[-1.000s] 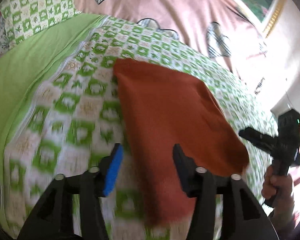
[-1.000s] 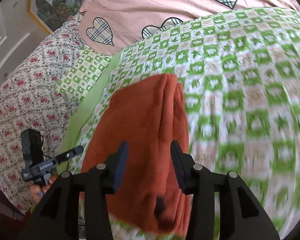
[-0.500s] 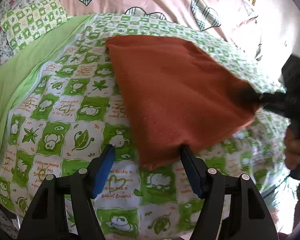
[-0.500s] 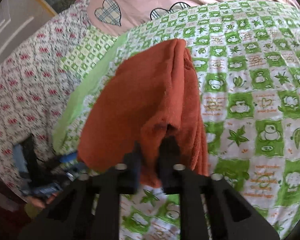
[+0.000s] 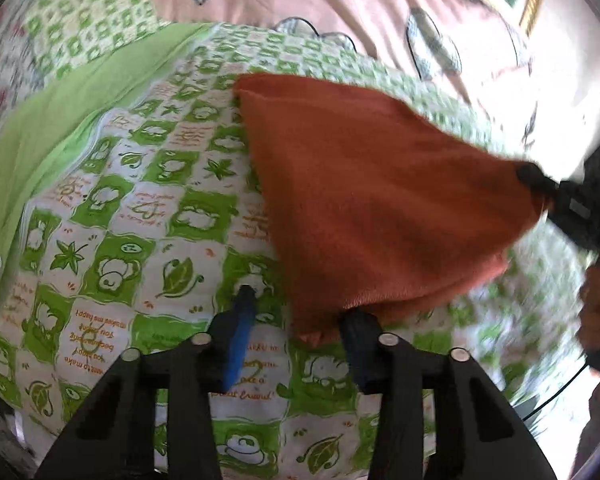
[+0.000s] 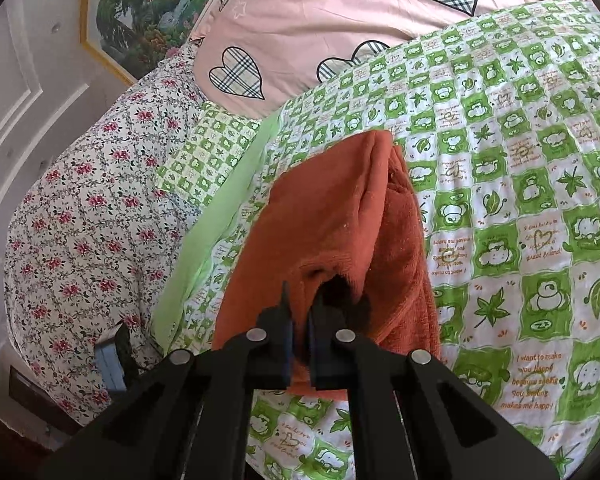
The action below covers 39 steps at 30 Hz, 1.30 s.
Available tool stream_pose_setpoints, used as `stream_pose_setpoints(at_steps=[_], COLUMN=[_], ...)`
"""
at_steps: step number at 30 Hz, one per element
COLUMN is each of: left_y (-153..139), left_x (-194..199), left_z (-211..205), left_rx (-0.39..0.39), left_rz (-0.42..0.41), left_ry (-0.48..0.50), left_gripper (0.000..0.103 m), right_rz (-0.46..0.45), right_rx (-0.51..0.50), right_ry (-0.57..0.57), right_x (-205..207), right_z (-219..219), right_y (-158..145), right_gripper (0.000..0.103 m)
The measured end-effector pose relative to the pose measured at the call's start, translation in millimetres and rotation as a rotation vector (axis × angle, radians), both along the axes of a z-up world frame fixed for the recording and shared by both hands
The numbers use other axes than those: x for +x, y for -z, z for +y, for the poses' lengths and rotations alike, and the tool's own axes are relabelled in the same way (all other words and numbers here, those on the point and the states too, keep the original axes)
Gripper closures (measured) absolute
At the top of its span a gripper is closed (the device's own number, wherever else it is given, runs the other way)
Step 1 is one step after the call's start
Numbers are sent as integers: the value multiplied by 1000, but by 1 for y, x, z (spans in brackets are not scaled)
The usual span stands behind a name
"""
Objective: Fold small clothes
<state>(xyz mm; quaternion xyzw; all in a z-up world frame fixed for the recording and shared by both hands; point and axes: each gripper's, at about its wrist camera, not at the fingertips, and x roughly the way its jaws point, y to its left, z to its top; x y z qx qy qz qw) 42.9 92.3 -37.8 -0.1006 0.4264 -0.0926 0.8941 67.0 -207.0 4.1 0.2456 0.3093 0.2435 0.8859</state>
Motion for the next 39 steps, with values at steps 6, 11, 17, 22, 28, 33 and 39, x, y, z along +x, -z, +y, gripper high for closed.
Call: stream_pose_setpoints(at_steps=[6,11,17,22,28,33,39], left_y=[8,10,11,-6,-41,-39,-18], left_x=[-8,-11,-12,-26,-18,10,21], left_z=[-21,-22,-18,-9,-5,-22,-24], left_rx=[120,119,110,79,-39,-66,-92], left_rz=[1,2,9,9,-79,-93,-53], left_ry=[21,19,34,74,127,148,174], left_gripper=[90,91,87,85,63,62,63], right_rz=[39,138,152,146,28,0,92], right_rx=[-185,-360,-389,-323,-255,-240,-299], right_ry=[50,105,109,158,188,86,55], right_x=[-3,5,5,-11,0,52,115], right_z=[2,4,2,-13,-17,16,32], right_y=[14,58,60,43,-1,-9,17], right_gripper=[97,98,98,86,83,83,84])
